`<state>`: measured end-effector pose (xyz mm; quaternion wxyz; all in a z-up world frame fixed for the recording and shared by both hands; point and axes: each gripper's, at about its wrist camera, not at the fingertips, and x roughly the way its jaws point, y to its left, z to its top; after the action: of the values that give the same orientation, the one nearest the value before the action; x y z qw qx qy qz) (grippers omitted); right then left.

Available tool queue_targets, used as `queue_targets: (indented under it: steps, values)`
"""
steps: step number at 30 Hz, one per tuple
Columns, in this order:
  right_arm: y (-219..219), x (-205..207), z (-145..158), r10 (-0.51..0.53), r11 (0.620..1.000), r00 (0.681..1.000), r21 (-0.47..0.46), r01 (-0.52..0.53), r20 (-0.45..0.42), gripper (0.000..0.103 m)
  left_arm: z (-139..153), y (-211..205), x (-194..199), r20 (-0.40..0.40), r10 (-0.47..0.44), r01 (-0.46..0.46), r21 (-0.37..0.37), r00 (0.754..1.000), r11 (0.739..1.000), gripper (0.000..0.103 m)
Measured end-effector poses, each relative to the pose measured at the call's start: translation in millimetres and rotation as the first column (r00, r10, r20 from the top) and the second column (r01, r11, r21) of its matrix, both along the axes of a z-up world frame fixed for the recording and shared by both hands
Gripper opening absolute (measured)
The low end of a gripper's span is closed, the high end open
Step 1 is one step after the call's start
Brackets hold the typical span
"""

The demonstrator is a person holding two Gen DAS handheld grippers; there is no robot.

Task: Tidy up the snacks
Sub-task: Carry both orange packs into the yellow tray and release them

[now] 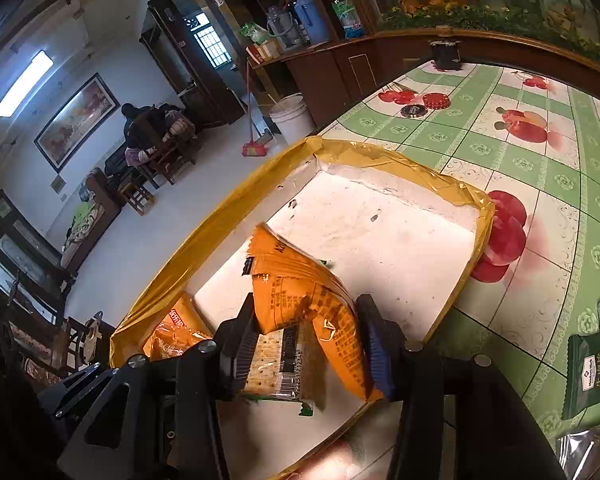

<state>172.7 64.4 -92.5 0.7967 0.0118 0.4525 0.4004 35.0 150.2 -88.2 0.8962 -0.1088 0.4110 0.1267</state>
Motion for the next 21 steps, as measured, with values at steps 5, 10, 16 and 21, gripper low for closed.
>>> queue_targets:
  steps: [5,10,16,21]
  values:
    - [-3.1,-5.3,8.8,0.006,1.0,0.999,0.009,-0.006,0.035,0.066,1.7,4.4,-4.1,-0.008,0.026,-0.026,-0.027,1.0,0.999,0.068]
    - [-11.7,-8.3,18.8,-0.004,1.0,0.999,0.028,0.003,0.048,0.07,11.9,2.6,-11.3,0.03,0.029,-0.029,-0.022,0.999,0.999,0.074]
    - [-22.1,-15.1,29.5,-0.012,0.998,0.999,0.061,0.009,0.049,0.07,17.9,5.2,-17.2,0.041,0.042,-0.04,-0.038,0.998,0.998,0.074]
    - [-36.9,-28.1,40.8,-0.02,0.997,0.996,0.07,0.014,0.083,0.07,25.1,1.2,-21.8,0.057,0.044,-0.043,-0.029,0.997,0.999,0.074]
